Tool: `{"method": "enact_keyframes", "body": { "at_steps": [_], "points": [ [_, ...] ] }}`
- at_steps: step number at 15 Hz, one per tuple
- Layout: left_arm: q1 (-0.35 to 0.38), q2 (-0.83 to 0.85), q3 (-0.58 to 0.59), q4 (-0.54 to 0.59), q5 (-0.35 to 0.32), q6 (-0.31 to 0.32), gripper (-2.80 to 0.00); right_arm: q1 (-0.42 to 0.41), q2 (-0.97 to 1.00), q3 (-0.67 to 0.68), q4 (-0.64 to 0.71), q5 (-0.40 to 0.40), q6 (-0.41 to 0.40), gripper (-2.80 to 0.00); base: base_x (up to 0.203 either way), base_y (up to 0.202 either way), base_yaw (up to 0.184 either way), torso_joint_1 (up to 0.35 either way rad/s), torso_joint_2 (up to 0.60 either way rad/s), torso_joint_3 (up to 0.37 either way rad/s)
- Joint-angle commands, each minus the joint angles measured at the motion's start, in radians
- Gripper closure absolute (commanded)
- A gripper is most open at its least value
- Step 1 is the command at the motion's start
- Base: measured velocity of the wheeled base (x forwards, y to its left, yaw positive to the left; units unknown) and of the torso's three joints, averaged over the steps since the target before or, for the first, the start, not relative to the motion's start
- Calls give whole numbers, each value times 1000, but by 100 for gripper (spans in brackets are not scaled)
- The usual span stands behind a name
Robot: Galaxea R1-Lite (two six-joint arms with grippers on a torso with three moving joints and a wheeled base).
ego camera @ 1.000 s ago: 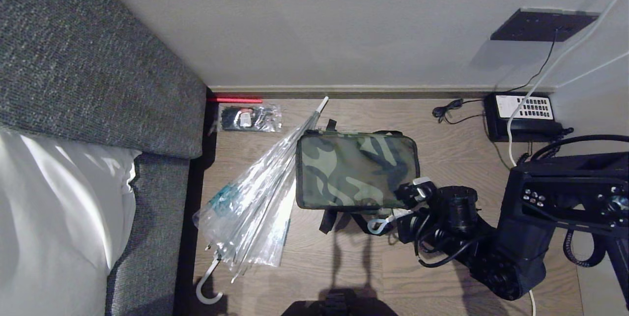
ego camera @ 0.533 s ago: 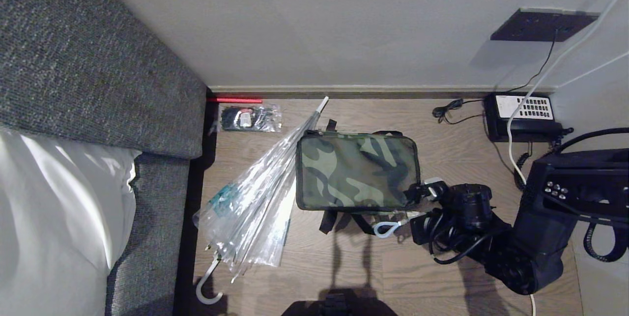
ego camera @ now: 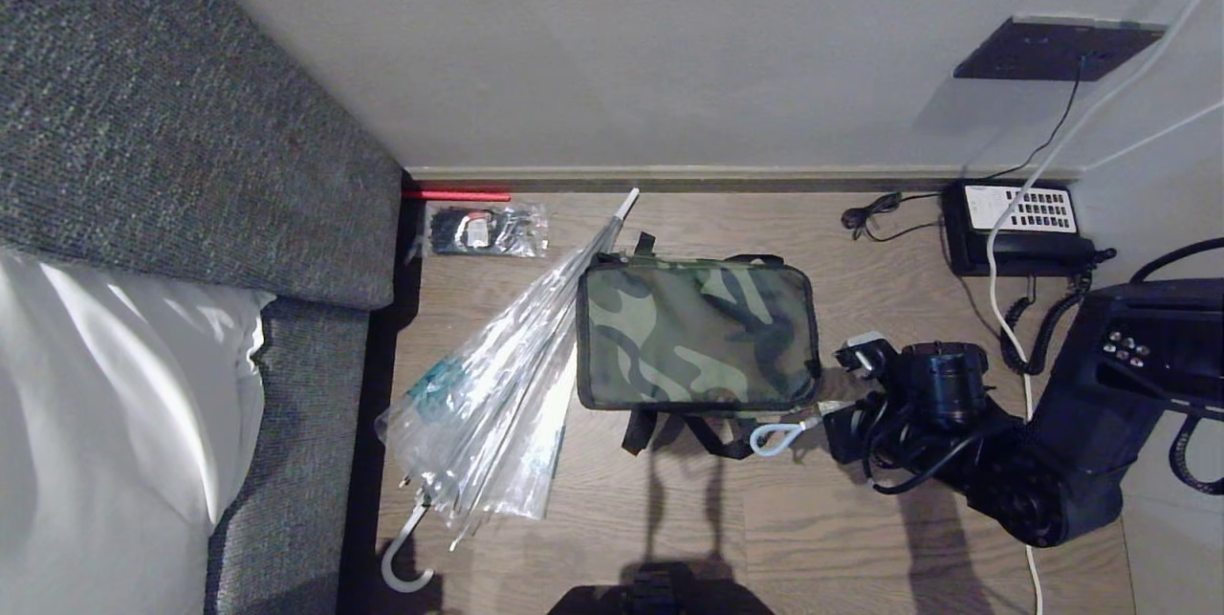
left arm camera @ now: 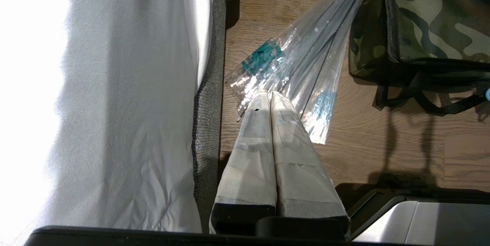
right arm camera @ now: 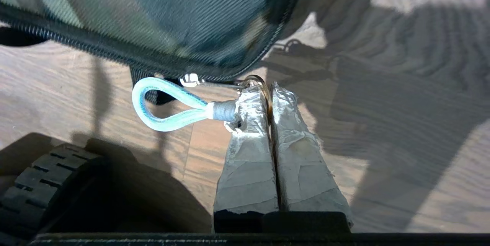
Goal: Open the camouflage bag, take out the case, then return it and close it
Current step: Open the top of the storage box
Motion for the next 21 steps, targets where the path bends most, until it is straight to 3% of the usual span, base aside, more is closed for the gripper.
{"method": "enact_keyframes", "body": {
  "at_steps": [1,7,16,21],
  "points": [
    [0,0,0,0,0,0,0,-8,-17,-2,-6,4,0,0,0,0,0,0,0,0],
    [0,0,0,0,0,0,0,-38,-34,-26,-12,49,0,0,0,0,0,0,0,0],
    [0,0,0,0,0,0,0,-80,-47,-37,16,54,-11,0,0,0,0,0,0,0],
    [0,0,0,0,0,0,0,-89,-45,-110,17,62,-1,0,0,0,0,0,0,0]
  ]
}}
